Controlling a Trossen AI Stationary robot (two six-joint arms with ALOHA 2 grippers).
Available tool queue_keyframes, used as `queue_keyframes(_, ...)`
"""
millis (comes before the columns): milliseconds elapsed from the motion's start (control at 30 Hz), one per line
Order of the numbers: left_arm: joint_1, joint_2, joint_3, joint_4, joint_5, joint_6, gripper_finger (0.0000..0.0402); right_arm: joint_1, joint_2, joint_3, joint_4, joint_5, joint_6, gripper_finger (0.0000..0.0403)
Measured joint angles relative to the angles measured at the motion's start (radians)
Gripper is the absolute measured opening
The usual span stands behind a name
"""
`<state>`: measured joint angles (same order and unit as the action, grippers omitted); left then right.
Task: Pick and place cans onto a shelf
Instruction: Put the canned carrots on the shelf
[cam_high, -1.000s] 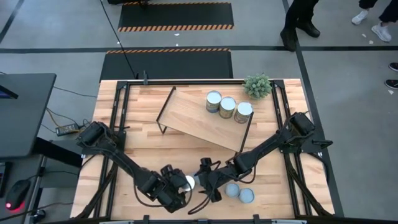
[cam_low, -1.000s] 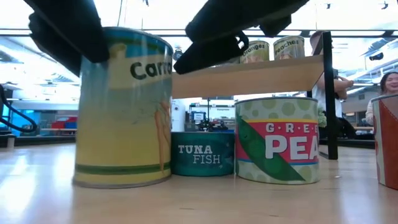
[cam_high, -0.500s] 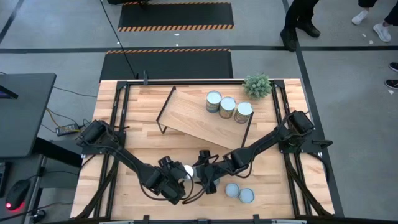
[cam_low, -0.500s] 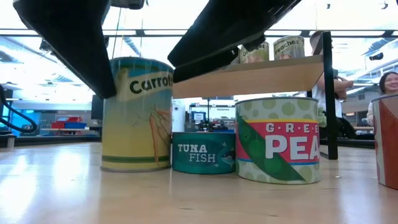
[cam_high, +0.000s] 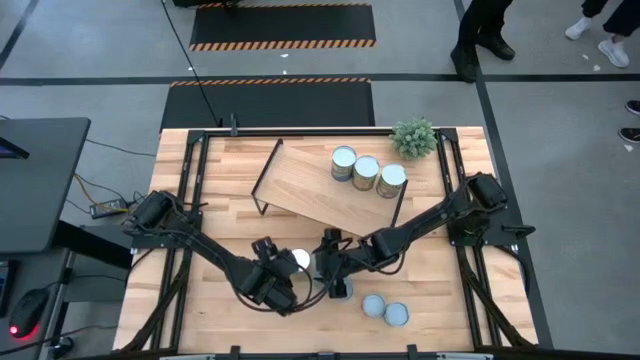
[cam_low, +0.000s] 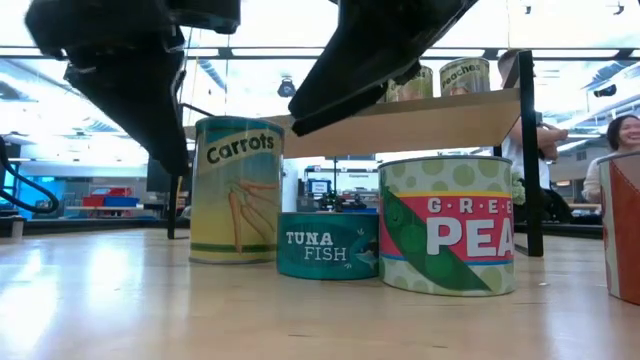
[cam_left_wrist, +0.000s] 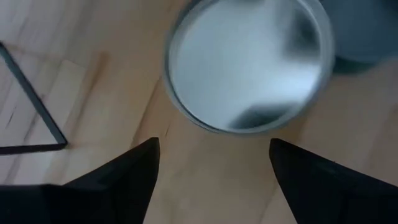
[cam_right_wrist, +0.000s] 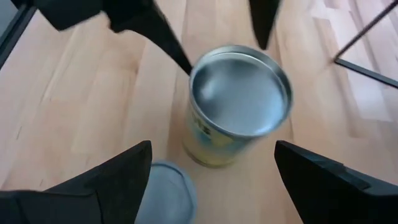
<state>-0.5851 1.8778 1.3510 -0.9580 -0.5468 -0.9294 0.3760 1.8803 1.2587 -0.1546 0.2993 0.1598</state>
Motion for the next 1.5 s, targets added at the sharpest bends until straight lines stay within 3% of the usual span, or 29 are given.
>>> queue_keyframes(200, -0.007, -0.036, 0.000, 0.003, 0.126, 0.125, 0.0300, 0.014, -0.078, 0.000, -0.141, 0.002, 0.039, 0.0347)
queue_keyframes(367, 0.009, -0.111, 0.000, 0.021, 0.317, 0.160, 0.0294, 0.049, -0.173, 0.000, -0.210, -0.001, 0.057, 0.0347)
queue_keyframes(467, 0.042, -0.142, 0.000, 0.036, 0.441, 0.164, 0.0306, 0.070, -0.225, 0.000, -0.215, 0.008, 0.058, 0.0347)
queue_keyframes(600, 0.079, -0.161, 0.002, 0.070, 0.528, 0.222, 0.0335, 0.091, -0.278, 0.000, -0.253, 0.064, 0.058, 0.0347)
queue_keyframes(800, 0.086, -0.165, 0.011, 0.023, 0.543, 0.273, 0.0395, 0.107, -0.347, 0.000, -0.379, 0.131, 0.120, 0.0347)
queue_keyframes(967, 0.130, -0.162, -0.036, 0.011, 0.540, 0.291, 0.0394, 0.110, -0.380, 0.000, -0.404, 0.138, 0.133, 0.0347)
queue_keyframes(1300, 0.206, -0.160, -0.151, 0.183, 0.576, 0.400, 0.0395, 0.121, -0.384, 0.000, -0.413, 0.134, 0.136, 0.0347)
queue_keyframes(1500, 0.230, -0.160, -0.163, 0.240, 0.490, 0.452, 0.0395, 0.125, -0.384, 0.000, -0.417, 0.126, 0.163, 0.0347)
